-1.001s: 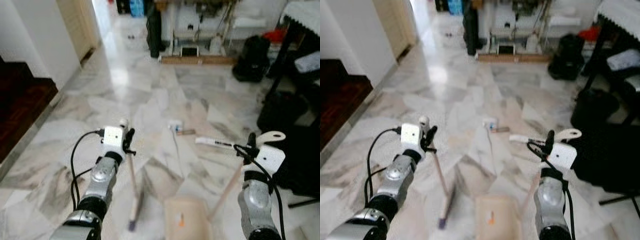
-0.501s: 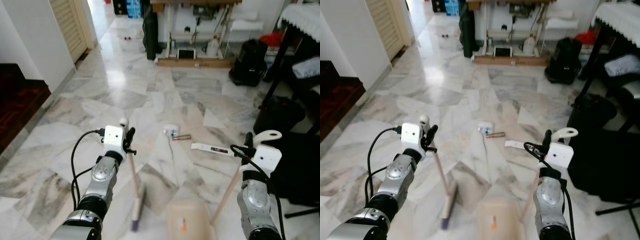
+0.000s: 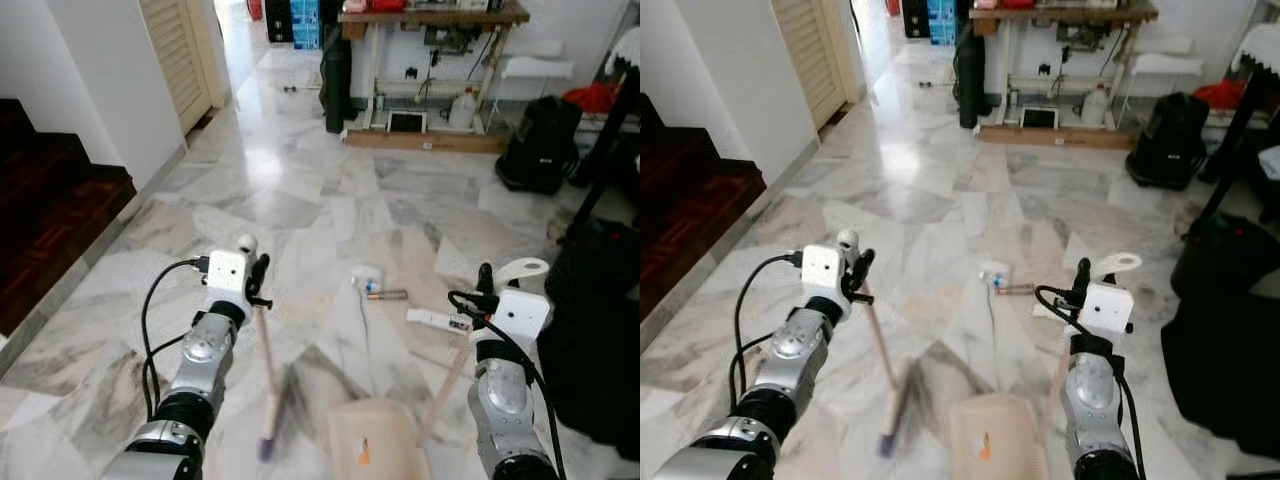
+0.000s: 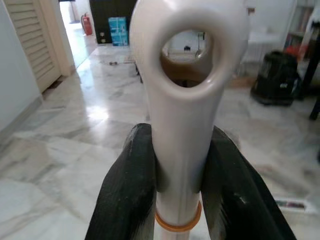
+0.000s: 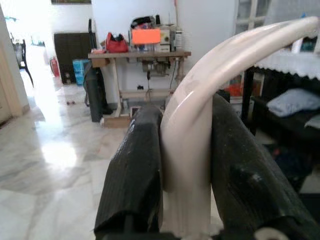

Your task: Sweep floor

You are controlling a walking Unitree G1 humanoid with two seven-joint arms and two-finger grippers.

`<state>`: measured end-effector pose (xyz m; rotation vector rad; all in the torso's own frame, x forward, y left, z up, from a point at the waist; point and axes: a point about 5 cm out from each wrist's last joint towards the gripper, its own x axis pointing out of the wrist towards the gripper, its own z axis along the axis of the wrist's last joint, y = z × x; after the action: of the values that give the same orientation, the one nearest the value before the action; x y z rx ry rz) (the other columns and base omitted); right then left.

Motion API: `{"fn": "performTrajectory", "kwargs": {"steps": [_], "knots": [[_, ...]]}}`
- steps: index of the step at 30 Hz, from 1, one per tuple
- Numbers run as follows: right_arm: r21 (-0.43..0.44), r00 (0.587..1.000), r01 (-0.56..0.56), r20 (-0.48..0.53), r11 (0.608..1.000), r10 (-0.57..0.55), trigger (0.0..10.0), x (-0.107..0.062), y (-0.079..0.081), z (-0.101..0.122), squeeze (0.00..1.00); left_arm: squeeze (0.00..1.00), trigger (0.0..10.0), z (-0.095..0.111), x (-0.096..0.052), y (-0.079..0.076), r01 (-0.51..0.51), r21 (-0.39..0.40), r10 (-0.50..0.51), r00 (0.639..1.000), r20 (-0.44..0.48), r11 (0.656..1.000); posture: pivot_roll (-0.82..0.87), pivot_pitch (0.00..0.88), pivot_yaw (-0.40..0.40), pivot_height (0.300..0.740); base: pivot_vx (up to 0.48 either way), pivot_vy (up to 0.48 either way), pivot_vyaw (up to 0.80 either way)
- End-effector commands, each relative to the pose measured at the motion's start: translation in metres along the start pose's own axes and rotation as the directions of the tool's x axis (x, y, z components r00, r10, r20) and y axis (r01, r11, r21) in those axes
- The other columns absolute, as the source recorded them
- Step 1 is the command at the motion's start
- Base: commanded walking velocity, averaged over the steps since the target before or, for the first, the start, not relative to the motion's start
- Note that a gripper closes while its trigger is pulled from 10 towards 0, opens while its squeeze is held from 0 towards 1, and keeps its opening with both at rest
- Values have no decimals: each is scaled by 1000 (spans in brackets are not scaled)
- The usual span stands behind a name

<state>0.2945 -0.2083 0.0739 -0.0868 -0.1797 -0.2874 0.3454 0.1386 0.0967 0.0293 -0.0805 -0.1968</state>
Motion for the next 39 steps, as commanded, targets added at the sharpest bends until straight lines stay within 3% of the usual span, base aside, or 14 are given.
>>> {"fn": "performTrajectory", "kwargs": {"steps": [1, 11, 15, 36, 39], "knots": [[14, 999, -12, 35, 1000, 11, 10000, 5, 5, 8, 0, 0, 10000, 7, 1, 10, -21, 27, 20, 999, 28, 999, 52, 10, 6, 740, 292, 0, 0], [40, 1000, -15, -11, 999, 16, 10000, 6, 7, 4, 0, 0, 10000, 7, 2, 9, -18, 26, 18, 1000, 26, 999, 49, 18, 8, 740, 291, 0, 0], [46, 1000, -9, -14, 999, 10, 10000, 7, 7, 4, 0, 0, 10000, 7, 2, 9, -18, 26, 17, 1000, 25, 1000, 49, 20, 8, 740, 291, 0, -600], [32, 1000, -17, 4, 999, 17, 10000, 6, 9, 5, 0, 0, 10000, 8, 2, 9, -13, 28, 12, 1000, 28, 1000, 54, 2, 11, 740, 293, 0, 0], [77, 1000, 10, -7, 997, -10, 10000, 6, 8, 5, 0, 0, 10000, 7, 2, 8, -10, 29, 9, 1000, 29, 1000, 54, 0, 12, 740, 304, 0, 0]]}}
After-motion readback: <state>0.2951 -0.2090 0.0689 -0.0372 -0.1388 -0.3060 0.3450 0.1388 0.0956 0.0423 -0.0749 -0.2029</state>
